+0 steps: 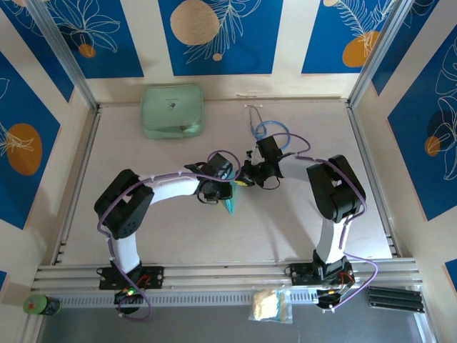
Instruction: Fold a paper plane with a square sheet of paper (pick it up from the middle)
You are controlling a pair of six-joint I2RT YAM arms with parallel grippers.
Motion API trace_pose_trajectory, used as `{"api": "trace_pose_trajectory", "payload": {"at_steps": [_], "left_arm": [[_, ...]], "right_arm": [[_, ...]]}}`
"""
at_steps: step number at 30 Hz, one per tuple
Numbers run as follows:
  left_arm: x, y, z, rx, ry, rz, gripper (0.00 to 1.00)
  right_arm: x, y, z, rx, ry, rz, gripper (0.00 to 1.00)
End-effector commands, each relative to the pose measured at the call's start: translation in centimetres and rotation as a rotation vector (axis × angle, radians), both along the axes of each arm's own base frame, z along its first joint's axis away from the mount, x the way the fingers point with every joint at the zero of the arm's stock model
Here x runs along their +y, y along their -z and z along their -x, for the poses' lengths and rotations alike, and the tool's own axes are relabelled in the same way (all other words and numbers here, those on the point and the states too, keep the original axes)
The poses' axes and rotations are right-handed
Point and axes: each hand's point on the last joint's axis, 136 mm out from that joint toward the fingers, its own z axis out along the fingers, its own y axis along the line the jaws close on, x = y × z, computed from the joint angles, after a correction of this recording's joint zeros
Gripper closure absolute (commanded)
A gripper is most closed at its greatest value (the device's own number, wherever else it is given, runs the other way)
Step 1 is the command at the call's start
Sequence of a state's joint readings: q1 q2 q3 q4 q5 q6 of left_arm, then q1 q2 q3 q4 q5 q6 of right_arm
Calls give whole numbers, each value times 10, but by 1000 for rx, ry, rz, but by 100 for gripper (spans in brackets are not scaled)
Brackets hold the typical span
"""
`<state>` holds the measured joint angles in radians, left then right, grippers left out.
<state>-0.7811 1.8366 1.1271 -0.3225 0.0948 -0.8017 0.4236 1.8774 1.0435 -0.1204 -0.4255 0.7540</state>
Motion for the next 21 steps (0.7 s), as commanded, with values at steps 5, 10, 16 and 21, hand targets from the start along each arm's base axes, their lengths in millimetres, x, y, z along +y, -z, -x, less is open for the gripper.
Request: {"api": "trace_pose_trajectory", "payload": {"at_steps": [5, 10, 16, 21], "left_arm": [[8, -16, -7, -34, -14, -16, 93], [39, -29, -19, -80, 8, -126, 93], [66, -29, -41, -94, 17, -250, 92], [65, -22, -59, -73, 23, -288, 90]], "right_arm": [[-14, -21, -5, -97, 38, 62, 60], [-52, -31, -16, -187, 159, 173, 45], [-77, -35, -19, -230, 237, 246, 39], [-77, -39, -18, -267, 238, 232, 36]]}}
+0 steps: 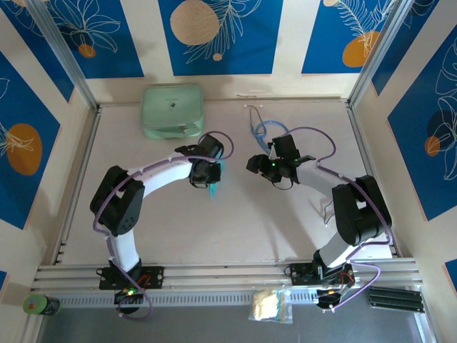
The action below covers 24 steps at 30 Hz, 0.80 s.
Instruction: Fold a paper plane with a square sheet of paper (pick it up from the middle)
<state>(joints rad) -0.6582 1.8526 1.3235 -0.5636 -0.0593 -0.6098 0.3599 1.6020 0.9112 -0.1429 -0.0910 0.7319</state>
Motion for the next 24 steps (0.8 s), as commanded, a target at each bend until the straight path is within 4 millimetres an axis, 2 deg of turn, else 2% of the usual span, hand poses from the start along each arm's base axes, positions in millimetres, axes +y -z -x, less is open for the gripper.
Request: {"api": "trace_pose_trajectory", "payload": {"at_steps": [1, 8, 24], "left_arm": [[11, 12, -5, 35, 20, -98, 90], [7, 21, -18, 56, 10, -123, 86], [2, 44, -15, 118, 9, -120, 81]], "right_arm": [[-3, -4, 2, -35, 2, 17, 36], [-3, -5, 2, -33, -2, 14, 35], [3, -2, 0, -8, -17, -11, 36]]}}
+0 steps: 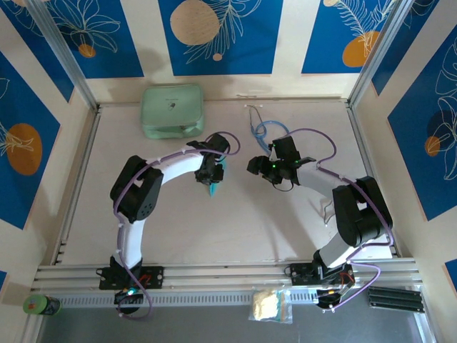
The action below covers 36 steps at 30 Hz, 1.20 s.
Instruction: Fold a paper plane with a square sheet of paper (pick it up from the middle)
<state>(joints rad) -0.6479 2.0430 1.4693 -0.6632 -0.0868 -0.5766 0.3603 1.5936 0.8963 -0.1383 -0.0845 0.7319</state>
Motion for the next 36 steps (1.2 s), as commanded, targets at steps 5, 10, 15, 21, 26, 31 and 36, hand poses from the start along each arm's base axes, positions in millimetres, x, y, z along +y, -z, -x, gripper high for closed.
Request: {"api": "trace_pose_trajectory", "payload": {"at_steps": [5, 10, 15, 21, 26, 31, 36], "left_arm": [[-1, 9, 0, 38, -10, -6, 77], [5, 21, 3, 60, -26, -40, 69], [7, 26, 3, 58, -38, -63, 63], [6, 34, 4, 55, -68, -101, 58], [7, 40, 2, 50, -113, -124, 58], [7, 40, -1, 36, -156, -118, 57], [1, 28, -7, 18, -139, -112, 56]], "right_arm": [[5, -4, -3, -5, -19, -19, 36], [6, -2, -3, 5, -22, -21, 36], [7, 0, -2, 11, -26, -23, 36], [7, 1, -3, 18, -25, -25, 37], [8, 2, -3, 20, -28, -24, 36], [7, 2, -2, 16, -29, -20, 35], [8, 1, -3, 14, -28, -22, 34]]}}
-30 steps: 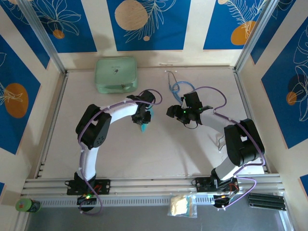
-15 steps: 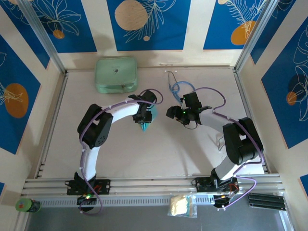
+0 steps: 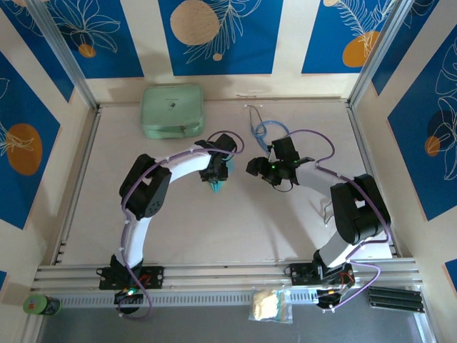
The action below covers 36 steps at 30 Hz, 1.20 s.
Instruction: Fold a paper plane with a square sheet of paper (pick it up from the middle)
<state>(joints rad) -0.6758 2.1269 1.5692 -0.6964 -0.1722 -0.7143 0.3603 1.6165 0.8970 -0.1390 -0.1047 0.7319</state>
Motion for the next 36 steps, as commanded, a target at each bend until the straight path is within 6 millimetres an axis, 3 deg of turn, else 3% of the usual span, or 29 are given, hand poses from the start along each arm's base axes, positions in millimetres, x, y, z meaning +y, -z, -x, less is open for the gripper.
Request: {"api": "trace_pose_trajectory", "payload": {"at_steps": [1, 7, 10, 19, 23, 26, 30, 36], "left_arm": [[8, 18, 7, 46, -9, -65, 56], [2, -6, 0, 4, 2, -36, 54], [2, -9, -1, -4, -3, -34, 54], [10, 26, 9, 62, -28, -88, 54], [9, 27, 10, 68, -29, -89, 54], [5, 10, 4, 38, -27, -62, 53], [-1, -27, -6, -43, -29, -16, 50], [9, -66, -11, -154, -70, 11, 43]], "right_arm": [[5, -7, -5, -12, -15, -15, 35], [5, -6, -5, -9, -15, -13, 34], [5, -5, -5, -5, -15, -15, 35], [7, -3, -5, 4, -18, -17, 35], [7, -4, -5, 3, -19, -18, 35], [6, -8, -6, -4, -16, -16, 35], [6, -12, -8, -14, -13, -16, 35], [2, -16, -11, -17, -5, 7, 35]]}}
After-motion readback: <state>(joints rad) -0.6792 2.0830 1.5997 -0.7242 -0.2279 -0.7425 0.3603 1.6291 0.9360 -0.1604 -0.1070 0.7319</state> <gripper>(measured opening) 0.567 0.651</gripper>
